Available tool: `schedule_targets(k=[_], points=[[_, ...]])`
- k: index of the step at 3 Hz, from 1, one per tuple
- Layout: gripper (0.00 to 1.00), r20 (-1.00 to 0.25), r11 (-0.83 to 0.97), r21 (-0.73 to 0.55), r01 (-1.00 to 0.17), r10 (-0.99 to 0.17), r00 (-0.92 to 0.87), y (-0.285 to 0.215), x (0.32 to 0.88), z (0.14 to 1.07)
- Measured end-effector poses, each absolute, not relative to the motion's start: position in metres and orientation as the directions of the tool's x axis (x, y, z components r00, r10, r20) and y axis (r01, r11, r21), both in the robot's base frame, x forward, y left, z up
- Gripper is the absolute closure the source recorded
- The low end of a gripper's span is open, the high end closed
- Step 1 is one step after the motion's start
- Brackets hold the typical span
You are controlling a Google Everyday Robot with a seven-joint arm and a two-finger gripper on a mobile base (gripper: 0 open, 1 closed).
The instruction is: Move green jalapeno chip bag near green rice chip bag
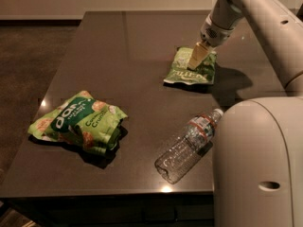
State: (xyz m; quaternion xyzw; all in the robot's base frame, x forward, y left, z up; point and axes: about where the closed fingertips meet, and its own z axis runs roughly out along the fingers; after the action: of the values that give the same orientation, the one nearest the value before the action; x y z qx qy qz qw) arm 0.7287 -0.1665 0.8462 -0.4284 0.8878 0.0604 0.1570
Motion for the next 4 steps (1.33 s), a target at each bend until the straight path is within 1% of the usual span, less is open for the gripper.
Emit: schedule_targets(k=[2, 3, 4], points=[[0.88, -0.343, 0.580, -0.042, -0.813, -0.773, -0.534, -0.159, 0.714, 0.861], [1.00, -0.374, 0.534, -0.042, -0.844, -0.792, -0.482, -0.149, 0.698, 0.879], [1.00, -0.444, 0.454, -0.025, -0.891, -0.803, -0.397, -0.126, 0.681, 0.906]])
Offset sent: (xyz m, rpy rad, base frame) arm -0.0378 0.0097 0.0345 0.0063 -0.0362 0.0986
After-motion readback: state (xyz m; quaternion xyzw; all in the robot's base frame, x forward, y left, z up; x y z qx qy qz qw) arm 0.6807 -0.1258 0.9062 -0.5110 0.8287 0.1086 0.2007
